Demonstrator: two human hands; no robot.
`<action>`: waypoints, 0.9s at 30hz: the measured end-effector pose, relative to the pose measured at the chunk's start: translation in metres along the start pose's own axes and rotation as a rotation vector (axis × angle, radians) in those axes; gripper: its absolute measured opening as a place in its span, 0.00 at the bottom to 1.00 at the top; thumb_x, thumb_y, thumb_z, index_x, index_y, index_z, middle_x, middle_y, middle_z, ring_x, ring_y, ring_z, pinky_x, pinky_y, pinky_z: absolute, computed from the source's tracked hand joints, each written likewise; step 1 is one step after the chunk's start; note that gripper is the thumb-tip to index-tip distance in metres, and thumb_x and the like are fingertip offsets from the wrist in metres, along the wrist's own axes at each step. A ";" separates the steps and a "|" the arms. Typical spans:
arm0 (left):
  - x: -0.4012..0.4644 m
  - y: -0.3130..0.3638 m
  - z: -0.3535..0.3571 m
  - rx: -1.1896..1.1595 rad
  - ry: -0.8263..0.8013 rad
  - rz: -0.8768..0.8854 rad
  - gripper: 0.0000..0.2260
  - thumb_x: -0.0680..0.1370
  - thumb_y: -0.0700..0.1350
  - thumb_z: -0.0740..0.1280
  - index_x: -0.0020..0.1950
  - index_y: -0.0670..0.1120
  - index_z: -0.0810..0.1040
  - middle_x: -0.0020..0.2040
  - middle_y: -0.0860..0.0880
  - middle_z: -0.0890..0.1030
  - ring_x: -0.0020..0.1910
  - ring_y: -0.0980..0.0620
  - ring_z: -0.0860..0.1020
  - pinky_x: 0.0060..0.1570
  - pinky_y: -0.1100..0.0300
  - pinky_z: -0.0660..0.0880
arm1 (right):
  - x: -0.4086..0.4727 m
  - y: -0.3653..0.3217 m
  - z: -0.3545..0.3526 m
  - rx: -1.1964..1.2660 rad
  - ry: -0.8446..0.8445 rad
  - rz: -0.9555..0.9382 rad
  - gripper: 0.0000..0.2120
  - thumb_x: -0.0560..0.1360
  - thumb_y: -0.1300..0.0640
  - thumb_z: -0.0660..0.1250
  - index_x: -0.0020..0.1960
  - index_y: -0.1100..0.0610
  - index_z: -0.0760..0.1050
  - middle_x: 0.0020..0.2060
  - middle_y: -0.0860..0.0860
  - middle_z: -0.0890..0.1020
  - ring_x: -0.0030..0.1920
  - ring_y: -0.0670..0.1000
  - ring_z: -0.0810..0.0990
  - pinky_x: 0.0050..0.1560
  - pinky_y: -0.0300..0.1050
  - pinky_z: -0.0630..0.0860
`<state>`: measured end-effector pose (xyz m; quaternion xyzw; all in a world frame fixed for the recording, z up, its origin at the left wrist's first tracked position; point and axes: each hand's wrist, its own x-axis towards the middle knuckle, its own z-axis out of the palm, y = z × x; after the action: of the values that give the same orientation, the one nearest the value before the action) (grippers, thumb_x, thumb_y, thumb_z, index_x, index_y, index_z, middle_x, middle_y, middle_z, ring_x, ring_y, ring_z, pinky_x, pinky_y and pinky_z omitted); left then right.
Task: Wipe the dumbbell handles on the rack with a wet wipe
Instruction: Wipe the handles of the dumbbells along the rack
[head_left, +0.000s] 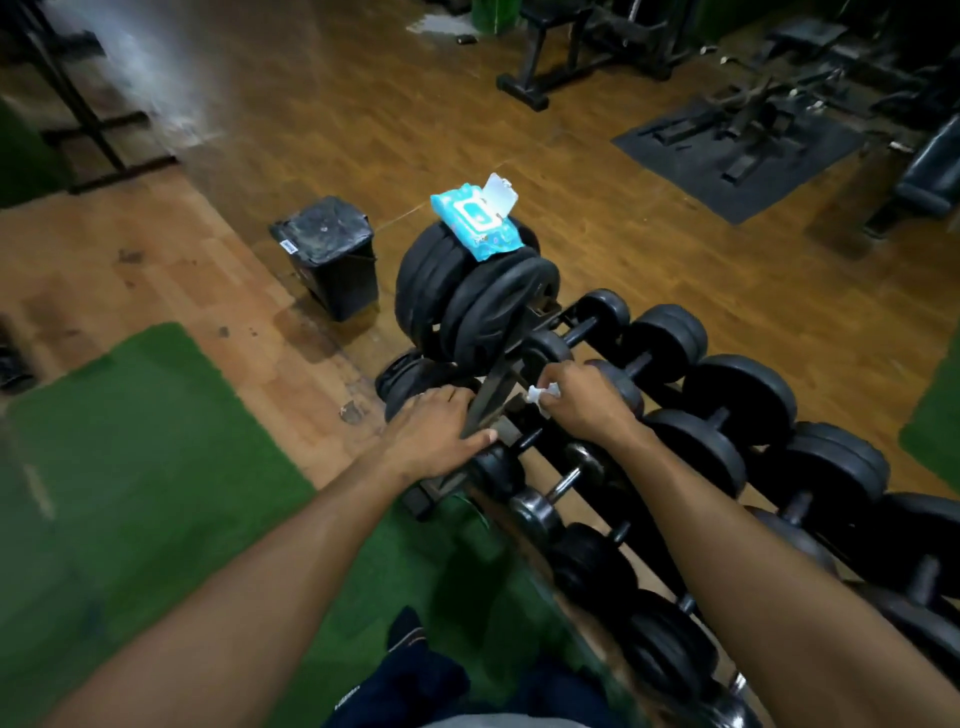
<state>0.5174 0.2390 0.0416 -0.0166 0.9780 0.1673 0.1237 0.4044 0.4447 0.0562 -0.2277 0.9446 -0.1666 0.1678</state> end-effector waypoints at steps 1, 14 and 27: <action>0.003 -0.012 -0.002 -0.002 -0.018 0.012 0.33 0.80 0.67 0.62 0.76 0.44 0.69 0.71 0.44 0.75 0.70 0.42 0.72 0.68 0.47 0.70 | 0.005 -0.005 0.009 0.030 -0.005 0.030 0.10 0.76 0.53 0.63 0.55 0.52 0.78 0.47 0.50 0.79 0.47 0.53 0.78 0.40 0.48 0.75; 0.061 -0.100 0.008 -0.026 -0.230 0.043 0.35 0.81 0.66 0.62 0.80 0.44 0.63 0.76 0.44 0.70 0.74 0.43 0.68 0.71 0.47 0.67 | 0.065 -0.018 0.069 0.137 -0.111 0.234 0.07 0.76 0.54 0.64 0.53 0.51 0.78 0.53 0.52 0.80 0.48 0.55 0.78 0.46 0.54 0.80; 0.133 -0.123 0.017 0.042 -0.435 0.246 0.35 0.81 0.65 0.62 0.80 0.44 0.62 0.77 0.44 0.68 0.75 0.44 0.67 0.71 0.51 0.65 | 0.095 -0.004 0.105 0.332 -0.088 0.506 0.06 0.75 0.49 0.66 0.40 0.47 0.75 0.43 0.49 0.82 0.46 0.54 0.81 0.41 0.47 0.76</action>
<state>0.4021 0.1296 -0.0465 0.1417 0.9263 0.1604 0.3102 0.3669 0.3705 -0.0585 0.0385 0.9229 -0.2617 0.2797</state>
